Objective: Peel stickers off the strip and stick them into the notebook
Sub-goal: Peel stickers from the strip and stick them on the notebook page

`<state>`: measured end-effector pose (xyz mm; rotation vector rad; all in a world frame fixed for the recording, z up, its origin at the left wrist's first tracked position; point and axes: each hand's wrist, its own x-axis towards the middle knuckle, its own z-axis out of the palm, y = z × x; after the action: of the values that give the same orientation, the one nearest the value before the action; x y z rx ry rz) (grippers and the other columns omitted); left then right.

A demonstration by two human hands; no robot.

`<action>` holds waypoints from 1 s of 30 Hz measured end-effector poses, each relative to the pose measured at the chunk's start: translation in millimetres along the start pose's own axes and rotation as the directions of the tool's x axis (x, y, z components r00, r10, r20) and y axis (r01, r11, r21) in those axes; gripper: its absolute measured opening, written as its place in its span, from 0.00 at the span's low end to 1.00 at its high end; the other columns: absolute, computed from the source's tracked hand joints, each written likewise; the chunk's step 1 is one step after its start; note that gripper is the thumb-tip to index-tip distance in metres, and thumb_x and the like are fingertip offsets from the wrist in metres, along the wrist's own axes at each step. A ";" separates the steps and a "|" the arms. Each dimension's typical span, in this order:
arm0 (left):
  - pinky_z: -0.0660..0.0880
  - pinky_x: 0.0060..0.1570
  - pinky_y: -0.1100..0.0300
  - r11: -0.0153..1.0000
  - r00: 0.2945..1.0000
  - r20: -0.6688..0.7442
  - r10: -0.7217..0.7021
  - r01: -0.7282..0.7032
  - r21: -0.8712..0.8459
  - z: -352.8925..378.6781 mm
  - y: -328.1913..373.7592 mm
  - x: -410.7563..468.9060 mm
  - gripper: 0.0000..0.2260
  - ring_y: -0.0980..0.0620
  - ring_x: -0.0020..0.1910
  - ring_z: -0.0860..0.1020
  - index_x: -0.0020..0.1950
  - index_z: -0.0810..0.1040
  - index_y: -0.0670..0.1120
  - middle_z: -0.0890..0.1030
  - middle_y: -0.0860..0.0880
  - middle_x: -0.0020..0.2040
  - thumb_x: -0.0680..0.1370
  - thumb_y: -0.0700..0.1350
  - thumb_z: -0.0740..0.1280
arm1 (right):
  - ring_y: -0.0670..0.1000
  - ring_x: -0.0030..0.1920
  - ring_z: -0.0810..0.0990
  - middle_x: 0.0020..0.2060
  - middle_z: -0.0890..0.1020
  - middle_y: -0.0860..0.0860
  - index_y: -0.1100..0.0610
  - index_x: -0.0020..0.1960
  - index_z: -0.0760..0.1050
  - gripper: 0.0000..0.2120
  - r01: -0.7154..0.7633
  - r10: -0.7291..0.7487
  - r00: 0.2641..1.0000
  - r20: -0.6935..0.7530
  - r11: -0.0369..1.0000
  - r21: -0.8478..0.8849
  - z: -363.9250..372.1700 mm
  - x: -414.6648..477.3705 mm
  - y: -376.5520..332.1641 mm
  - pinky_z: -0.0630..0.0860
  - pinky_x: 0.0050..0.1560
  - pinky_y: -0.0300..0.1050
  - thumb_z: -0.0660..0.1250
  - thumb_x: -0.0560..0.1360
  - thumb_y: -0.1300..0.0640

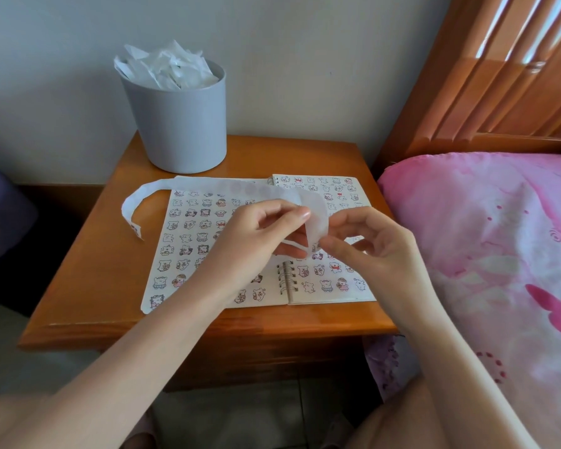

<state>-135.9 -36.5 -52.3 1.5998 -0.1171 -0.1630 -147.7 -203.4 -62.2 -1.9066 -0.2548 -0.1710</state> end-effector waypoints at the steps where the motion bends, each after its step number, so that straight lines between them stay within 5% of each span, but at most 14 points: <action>1: 0.78 0.37 0.67 1.000 1.000 0.000 0.002 -0.002 -0.006 -0.1 -0.5 0.4 0.09 0.54 0.38 0.83 0.50 0.81 0.41 0.84 0.45 0.42 0.78 0.44 0.64 | 0.46 0.43 0.82 0.41 0.84 0.45 0.54 0.47 0.78 0.08 0.003 -0.003 1.000 -0.015 1.000 0.011 0.4 -0.3 0.7 0.78 0.45 0.46 0.73 0.70 0.59; 11: 0.77 0.38 0.70 0.961 0.989 0.049 0.142 -0.150 0.232 2.2 -2.7 -0.7 0.06 0.59 0.39 0.82 0.48 0.81 0.44 0.84 0.51 0.40 0.75 0.45 0.68 | 0.44 0.40 0.80 0.39 0.83 0.46 0.57 0.45 0.79 0.04 0.014 -0.002 0.995 -0.104 0.993 0.114 1.3 1.8 2.4 0.76 0.36 0.39 0.72 0.71 0.61; 16: 0.77 0.38 0.70 0.966 0.989 0.043 0.140 -0.146 0.213 1.8 -3.6 -0.5 0.04 0.58 0.38 0.82 0.47 0.81 0.44 0.84 0.50 0.39 0.75 0.42 0.69 | 0.47 0.43 0.82 0.41 0.84 0.45 0.53 0.46 0.82 0.04 0.021 -0.022 0.994 -0.106 1.000 -0.009 1.5 0.2 4.2 0.79 0.40 0.48 0.72 0.71 0.58; 30: 0.76 0.39 0.71 0.972 0.990 0.055 0.132 -0.140 0.189 2.0 -4.6 -1.3 0.03 0.58 0.38 0.82 0.46 0.82 0.48 0.84 0.51 0.39 0.74 0.42 0.69 | 0.45 0.37 0.81 0.37 0.84 0.46 0.52 0.43 0.80 0.06 0.040 -0.038 0.997 -0.067 0.999 0.030 0.5 -1.4 1.9 0.74 0.30 0.33 0.72 0.70 0.62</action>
<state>-137.6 -38.0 -56.9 1.7753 -0.2819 -0.0801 -148.5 -203.7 -64.4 -1.8617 -0.2487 -0.2546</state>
